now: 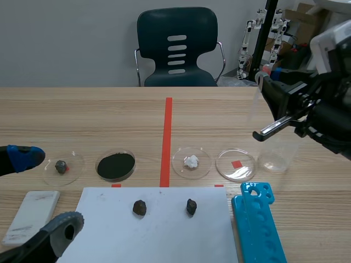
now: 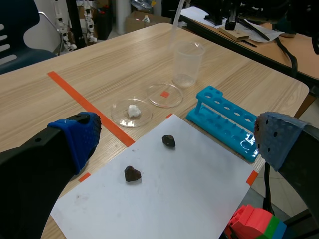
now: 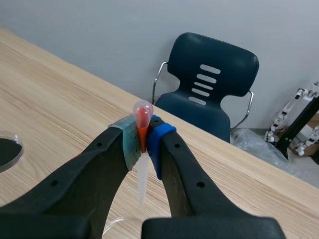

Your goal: Draw acid from the petri dish

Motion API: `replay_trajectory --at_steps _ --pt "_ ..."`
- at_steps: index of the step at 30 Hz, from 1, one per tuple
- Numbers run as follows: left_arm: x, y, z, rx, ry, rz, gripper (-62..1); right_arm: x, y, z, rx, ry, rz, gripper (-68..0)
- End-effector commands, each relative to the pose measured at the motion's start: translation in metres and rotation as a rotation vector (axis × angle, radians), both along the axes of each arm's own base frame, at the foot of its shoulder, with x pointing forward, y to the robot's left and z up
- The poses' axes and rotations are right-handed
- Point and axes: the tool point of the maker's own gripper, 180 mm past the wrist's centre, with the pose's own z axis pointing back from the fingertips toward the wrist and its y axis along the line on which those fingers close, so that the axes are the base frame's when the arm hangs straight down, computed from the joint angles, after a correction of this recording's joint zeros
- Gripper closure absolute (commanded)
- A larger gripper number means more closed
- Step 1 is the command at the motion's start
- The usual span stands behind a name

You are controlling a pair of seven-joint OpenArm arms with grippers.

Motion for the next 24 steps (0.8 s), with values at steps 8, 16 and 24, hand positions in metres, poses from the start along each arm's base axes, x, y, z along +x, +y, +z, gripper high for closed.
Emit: replay_trajectory --at_steps 8,16,24 --pt "0.001 -0.002 0.007 -0.033 -0.016 0.006 -62.3 0.016 0.0 -0.029 0.044 0.058 -0.031 -0.9" --pt "0.001 -0.002 0.007 -0.033 -0.016 0.006 -62.3 0.016 0.009 -0.062 0.015 0.105 -0.036 -0.9" --pt "0.001 -0.002 0.007 -0.033 -0.016 0.006 -62.3 0.014 0.01 -0.066 0.017 0.106 -0.033 -0.9"
